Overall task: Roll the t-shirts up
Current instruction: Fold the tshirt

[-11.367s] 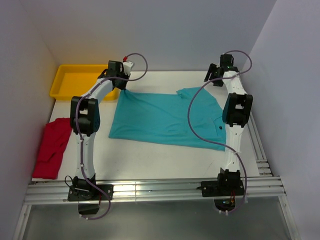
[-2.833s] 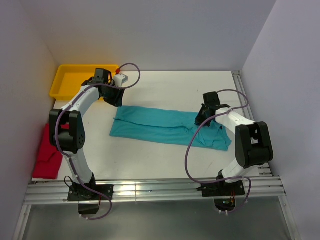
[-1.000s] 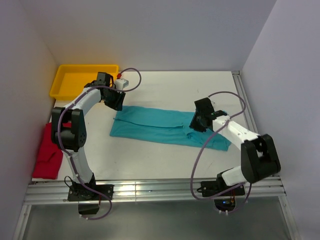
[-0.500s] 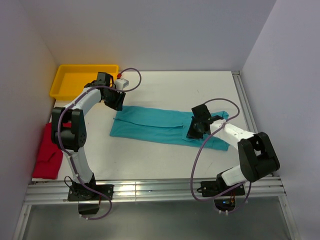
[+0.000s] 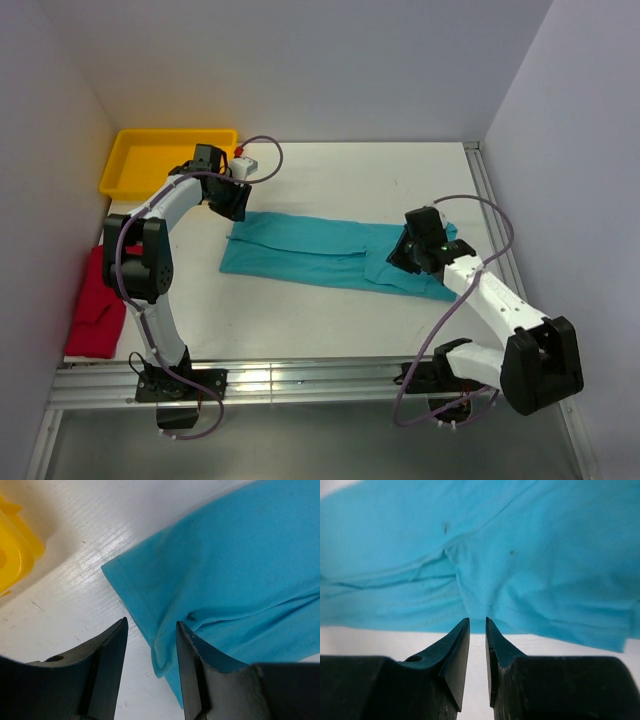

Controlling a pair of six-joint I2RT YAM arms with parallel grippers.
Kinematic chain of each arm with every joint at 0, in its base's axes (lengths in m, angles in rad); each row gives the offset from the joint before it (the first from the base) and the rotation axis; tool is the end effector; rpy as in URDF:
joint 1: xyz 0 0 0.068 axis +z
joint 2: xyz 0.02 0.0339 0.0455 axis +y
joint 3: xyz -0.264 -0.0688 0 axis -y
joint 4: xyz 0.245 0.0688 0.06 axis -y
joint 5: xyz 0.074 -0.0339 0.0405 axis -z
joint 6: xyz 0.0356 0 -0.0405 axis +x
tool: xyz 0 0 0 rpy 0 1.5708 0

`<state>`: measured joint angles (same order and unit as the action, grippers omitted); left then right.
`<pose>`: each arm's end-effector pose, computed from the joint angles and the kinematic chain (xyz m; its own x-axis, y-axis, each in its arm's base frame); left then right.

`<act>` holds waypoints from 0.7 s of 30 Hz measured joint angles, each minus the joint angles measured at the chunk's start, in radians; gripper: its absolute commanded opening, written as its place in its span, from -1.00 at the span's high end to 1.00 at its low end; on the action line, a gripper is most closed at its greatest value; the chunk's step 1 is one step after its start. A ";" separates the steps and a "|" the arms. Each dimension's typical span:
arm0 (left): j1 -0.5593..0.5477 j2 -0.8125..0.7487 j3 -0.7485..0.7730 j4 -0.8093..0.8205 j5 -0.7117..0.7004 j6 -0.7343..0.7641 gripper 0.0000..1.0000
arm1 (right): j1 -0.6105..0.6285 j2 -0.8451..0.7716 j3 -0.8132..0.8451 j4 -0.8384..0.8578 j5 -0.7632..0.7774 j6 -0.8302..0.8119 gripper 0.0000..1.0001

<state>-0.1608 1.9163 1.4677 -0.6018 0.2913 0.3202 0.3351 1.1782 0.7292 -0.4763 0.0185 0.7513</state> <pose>0.4030 -0.0757 0.2159 -0.7203 0.4223 -0.5504 0.5489 0.8320 -0.0800 0.2190 0.0756 0.2176 -0.7686 0.4550 -0.4497 0.2823 0.8720 0.3998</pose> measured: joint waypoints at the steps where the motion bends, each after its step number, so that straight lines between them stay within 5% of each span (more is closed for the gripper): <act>1: 0.000 0.000 0.000 0.000 0.000 0.000 0.00 | -0.020 -0.016 0.000 -0.002 0.007 0.003 0.45; 12: 0.000 0.000 -0.053 0.020 0.007 0.001 0.02 | -0.251 0.013 -0.200 0.023 -0.023 0.014 0.44; 21: 0.000 0.000 -0.142 0.017 0.006 0.034 0.35 | -0.305 -0.008 -0.185 0.027 -0.023 0.002 0.42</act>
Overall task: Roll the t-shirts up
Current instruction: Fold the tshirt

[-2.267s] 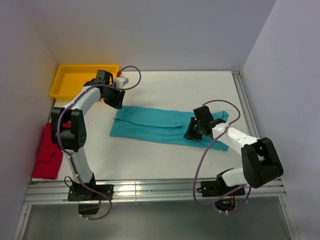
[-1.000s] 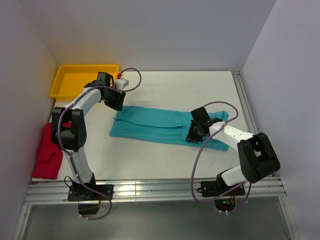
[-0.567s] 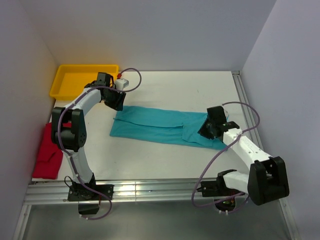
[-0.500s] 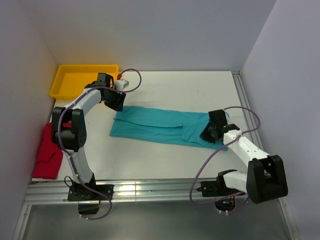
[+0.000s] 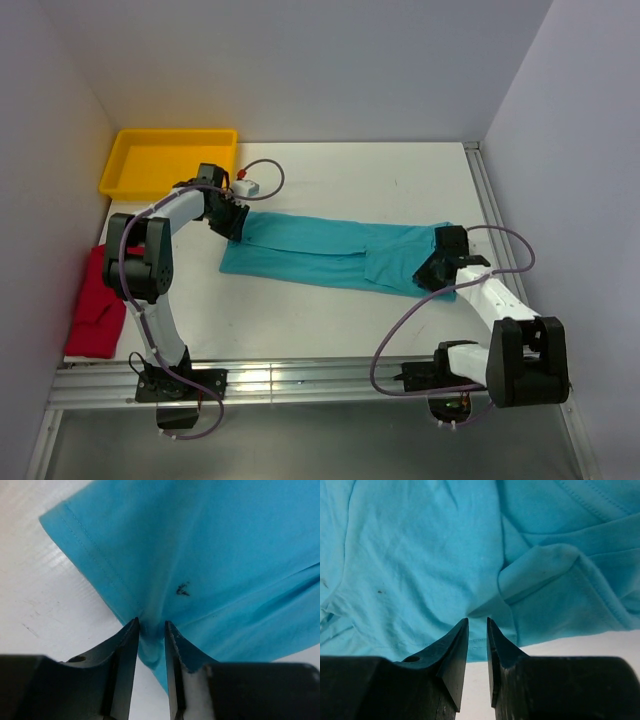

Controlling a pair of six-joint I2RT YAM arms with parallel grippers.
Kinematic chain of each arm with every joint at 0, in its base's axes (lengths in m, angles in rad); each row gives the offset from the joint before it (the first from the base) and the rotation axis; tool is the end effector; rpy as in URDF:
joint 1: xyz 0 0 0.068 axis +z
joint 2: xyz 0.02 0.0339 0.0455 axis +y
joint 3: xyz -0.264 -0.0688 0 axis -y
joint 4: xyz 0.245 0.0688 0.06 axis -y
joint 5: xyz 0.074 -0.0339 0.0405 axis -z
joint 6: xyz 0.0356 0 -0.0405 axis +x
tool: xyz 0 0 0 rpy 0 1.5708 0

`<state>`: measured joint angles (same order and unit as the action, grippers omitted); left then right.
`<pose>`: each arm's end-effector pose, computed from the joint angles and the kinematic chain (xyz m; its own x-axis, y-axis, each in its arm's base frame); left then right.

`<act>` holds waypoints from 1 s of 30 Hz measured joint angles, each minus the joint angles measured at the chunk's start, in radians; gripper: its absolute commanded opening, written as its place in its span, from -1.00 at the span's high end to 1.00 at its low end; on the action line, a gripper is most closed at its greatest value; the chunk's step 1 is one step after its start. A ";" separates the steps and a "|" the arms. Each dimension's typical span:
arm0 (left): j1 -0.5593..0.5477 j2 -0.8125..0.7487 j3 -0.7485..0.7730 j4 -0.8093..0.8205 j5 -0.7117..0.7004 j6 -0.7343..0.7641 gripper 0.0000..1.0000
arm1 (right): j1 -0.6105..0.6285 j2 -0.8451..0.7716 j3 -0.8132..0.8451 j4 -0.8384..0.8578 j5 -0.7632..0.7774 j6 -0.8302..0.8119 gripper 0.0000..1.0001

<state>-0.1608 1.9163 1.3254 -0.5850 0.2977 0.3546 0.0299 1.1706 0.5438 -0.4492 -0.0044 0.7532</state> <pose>0.3812 -0.0724 0.1755 -0.7626 0.4600 -0.4548 0.5644 0.8167 -0.1203 0.2027 0.0062 0.1651 -0.6636 0.6644 -0.3438 0.5783 0.7471 0.3276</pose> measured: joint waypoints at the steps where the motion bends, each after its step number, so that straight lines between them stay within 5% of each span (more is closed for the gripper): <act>1: 0.000 0.000 -0.008 0.001 -0.003 0.004 0.34 | -0.008 0.000 0.000 0.000 0.000 -0.001 0.42; 16: 0.001 -0.023 -0.030 0.044 -0.068 0.015 -0.17 | -0.201 0.012 -0.045 0.045 -0.074 -0.029 0.39; 21: 0.023 -0.065 0.018 0.050 -0.030 -0.024 -0.29 | -0.201 -0.014 -0.027 0.019 -0.071 -0.030 0.02; 25: 0.076 -0.102 0.041 0.055 0.032 -0.058 -0.98 | -0.201 -0.098 0.014 -0.024 -0.043 -0.032 -0.18; 30: 0.145 -0.108 0.034 0.058 0.072 -0.095 -0.86 | -0.203 -0.150 0.055 -0.032 -0.028 -0.031 -0.17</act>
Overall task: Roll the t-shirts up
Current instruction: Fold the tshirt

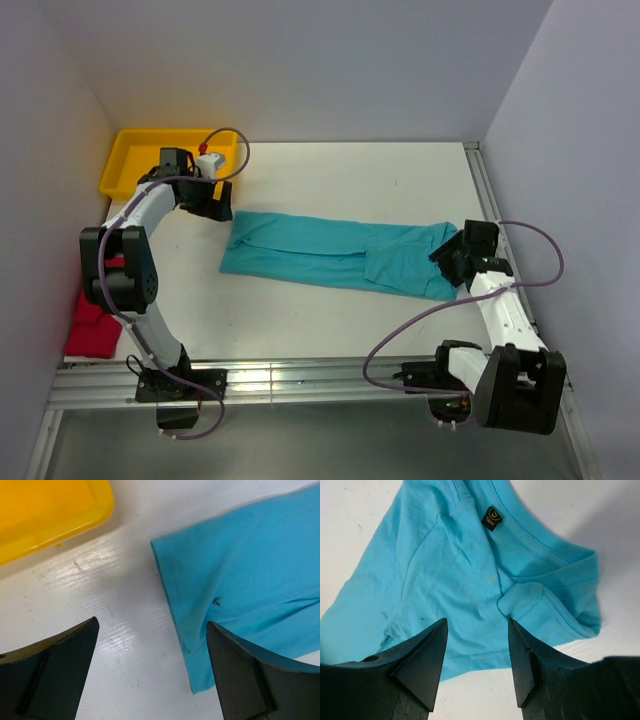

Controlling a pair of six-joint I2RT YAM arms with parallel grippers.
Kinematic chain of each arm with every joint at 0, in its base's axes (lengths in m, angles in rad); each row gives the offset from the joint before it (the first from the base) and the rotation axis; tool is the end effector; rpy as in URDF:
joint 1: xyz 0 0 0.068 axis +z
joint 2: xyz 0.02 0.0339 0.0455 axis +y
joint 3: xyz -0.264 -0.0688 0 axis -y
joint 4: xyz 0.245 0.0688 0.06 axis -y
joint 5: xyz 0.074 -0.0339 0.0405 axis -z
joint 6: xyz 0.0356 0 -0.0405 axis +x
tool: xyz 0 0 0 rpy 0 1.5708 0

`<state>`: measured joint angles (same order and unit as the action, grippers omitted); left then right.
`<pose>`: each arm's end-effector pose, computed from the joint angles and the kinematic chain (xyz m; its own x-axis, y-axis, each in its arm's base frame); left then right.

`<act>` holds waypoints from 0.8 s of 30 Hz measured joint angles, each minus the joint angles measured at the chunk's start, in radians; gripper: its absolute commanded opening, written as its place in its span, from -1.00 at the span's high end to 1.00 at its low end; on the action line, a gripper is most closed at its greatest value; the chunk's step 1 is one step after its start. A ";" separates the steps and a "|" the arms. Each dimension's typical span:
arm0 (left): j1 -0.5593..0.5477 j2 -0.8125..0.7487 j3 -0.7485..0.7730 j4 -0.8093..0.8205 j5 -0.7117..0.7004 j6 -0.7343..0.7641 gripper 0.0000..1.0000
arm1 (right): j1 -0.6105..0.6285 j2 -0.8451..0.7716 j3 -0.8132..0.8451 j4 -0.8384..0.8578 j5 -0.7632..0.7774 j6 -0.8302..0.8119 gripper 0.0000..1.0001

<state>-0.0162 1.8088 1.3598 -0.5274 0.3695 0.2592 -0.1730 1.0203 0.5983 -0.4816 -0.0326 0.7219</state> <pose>0.3888 -0.0192 0.2290 -0.7450 0.2511 -0.6180 0.4224 0.8946 -0.1457 0.1950 -0.0329 0.2068 -0.4802 0.7544 -0.4475 0.6256 0.6522 0.4281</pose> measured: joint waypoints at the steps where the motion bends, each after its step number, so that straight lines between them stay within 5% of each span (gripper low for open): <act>1: 0.007 0.000 -0.003 0.003 0.003 -0.010 -0.83 | 0.000 0.013 0.003 0.005 -0.004 0.003 -0.16; 6: 0.012 0.024 0.004 0.001 0.044 -0.051 -0.47 | 0.003 0.108 -0.003 0.041 -0.039 0.022 -0.07; 17: 0.006 0.178 0.034 0.004 0.105 -0.102 -0.35 | 0.034 0.163 -0.041 0.087 -0.031 0.049 -0.06; 24: -0.024 0.253 0.092 0.052 0.074 -0.138 0.34 | 0.030 0.191 -0.069 0.101 -0.005 0.055 -0.06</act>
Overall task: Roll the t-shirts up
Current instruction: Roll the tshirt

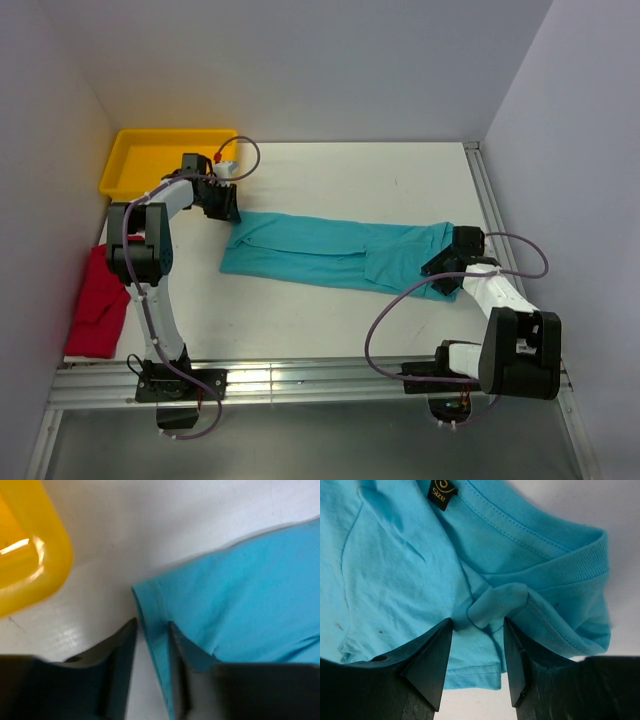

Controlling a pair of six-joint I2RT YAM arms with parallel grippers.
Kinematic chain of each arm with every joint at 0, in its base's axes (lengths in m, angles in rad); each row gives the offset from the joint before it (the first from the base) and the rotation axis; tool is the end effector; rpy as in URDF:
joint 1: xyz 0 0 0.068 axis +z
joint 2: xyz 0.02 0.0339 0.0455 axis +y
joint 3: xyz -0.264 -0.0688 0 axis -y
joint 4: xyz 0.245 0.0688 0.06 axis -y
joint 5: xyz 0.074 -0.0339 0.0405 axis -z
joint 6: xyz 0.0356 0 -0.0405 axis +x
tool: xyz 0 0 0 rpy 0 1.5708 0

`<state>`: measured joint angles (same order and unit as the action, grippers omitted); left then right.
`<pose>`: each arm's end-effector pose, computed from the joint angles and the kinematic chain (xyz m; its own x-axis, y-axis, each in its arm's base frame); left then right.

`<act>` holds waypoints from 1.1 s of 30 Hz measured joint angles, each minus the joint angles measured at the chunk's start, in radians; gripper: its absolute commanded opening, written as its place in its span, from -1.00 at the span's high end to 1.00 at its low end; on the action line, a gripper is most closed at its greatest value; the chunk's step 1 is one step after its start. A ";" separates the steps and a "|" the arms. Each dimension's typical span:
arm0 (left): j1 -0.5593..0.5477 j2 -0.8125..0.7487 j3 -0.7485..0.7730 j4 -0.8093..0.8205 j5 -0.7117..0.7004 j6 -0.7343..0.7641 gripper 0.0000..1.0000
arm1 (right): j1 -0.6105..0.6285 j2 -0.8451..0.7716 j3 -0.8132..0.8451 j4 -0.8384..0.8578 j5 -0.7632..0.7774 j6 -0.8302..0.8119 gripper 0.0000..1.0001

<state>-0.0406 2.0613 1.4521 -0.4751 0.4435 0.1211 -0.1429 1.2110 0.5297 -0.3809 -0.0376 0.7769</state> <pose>0.4283 -0.0327 0.1615 -0.8481 0.1437 -0.5099 0.3421 0.8835 -0.3201 0.2066 -0.0284 0.1572 -0.5294 0.7840 -0.3242 0.6947 0.6200 0.3648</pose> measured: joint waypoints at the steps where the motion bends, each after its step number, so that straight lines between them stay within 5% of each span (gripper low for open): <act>1: -0.003 0.013 0.013 0.006 -0.005 -0.008 0.38 | -0.004 0.003 -0.001 0.001 0.000 0.000 -0.06; 9: -0.009 0.057 0.064 0.027 -0.038 -0.034 0.99 | -0.035 0.005 -0.001 0.006 0.018 -0.008 -0.07; 21: -0.010 0.064 0.080 0.031 -0.068 -0.041 0.81 | -0.121 0.023 0.000 0.024 -0.014 -0.031 -0.09; 23: -0.010 0.064 0.082 0.031 -0.072 -0.040 0.69 | -0.132 0.033 0.005 0.028 -0.024 -0.031 -0.09; 27: -0.009 0.064 0.085 0.042 -0.079 -0.035 -0.10 | -0.156 0.064 0.024 0.035 -0.043 -0.034 -0.09; 29: -0.009 0.061 0.087 0.056 -0.076 -0.034 -0.32 | -0.164 0.072 0.029 0.042 -0.051 -0.036 -0.09; 33: -0.008 0.045 0.075 0.071 -0.074 -0.027 -0.50 | -0.167 0.068 0.028 0.041 -0.057 -0.042 -0.11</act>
<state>-0.0490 2.1067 1.5269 -0.4042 0.3698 0.0937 -0.3103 1.2785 0.5579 -0.3397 -0.0944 0.7353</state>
